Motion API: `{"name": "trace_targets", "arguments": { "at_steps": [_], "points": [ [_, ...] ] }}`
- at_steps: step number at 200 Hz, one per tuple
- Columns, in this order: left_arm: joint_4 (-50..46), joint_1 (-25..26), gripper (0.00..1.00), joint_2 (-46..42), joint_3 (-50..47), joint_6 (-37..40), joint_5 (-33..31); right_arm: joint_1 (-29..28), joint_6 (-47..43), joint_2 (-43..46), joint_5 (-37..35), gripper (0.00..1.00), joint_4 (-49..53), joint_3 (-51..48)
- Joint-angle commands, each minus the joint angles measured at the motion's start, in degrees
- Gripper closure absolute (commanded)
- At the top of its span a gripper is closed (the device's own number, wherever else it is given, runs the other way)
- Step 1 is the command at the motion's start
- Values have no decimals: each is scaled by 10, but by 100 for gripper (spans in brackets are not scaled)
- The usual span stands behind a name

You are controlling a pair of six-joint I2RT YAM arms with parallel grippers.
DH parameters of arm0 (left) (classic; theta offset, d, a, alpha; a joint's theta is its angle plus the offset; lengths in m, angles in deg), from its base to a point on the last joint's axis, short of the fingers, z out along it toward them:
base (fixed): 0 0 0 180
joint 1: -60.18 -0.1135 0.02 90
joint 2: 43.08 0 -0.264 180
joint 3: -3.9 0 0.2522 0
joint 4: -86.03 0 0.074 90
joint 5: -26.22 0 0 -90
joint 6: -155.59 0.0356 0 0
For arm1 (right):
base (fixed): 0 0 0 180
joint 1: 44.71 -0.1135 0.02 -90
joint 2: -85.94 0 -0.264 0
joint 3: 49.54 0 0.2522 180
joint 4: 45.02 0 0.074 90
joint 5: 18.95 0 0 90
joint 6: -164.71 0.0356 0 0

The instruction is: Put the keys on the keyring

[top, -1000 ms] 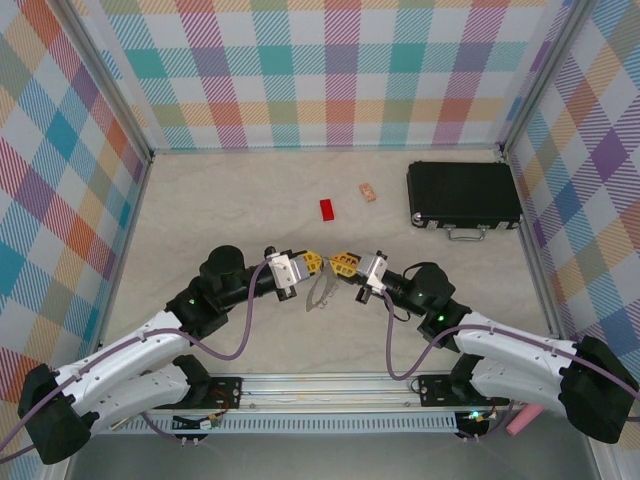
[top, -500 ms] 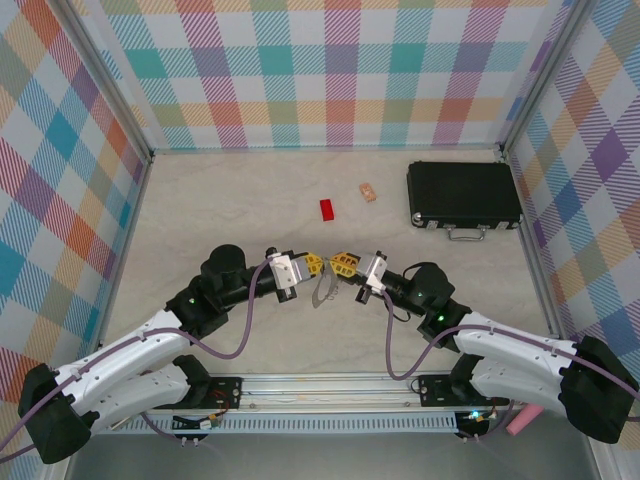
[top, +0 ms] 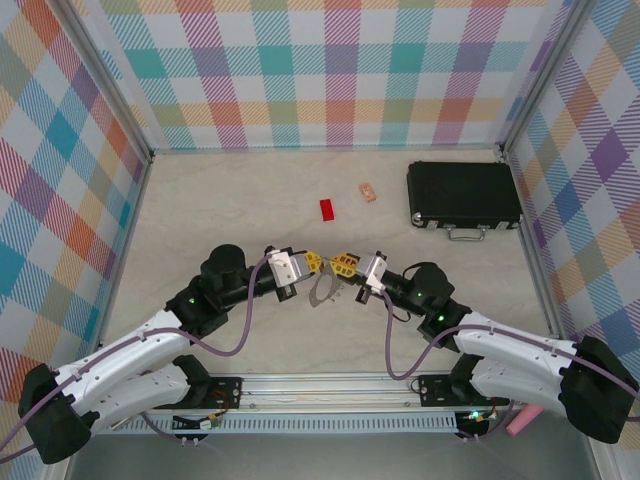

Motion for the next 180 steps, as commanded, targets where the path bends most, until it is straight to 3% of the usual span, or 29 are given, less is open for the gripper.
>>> {"name": "trace_targets", "arguments": {
  "at_steps": [1, 180],
  "points": [
    [19, -6, 100, -2, 15, -8, 3, 0, 7, 7, 12, 100, -22, 2],
    [22, -9, 100, 3, 15, -13, -1, 0, 5, 4, 11, 100, -18, 3]
  ]
}}
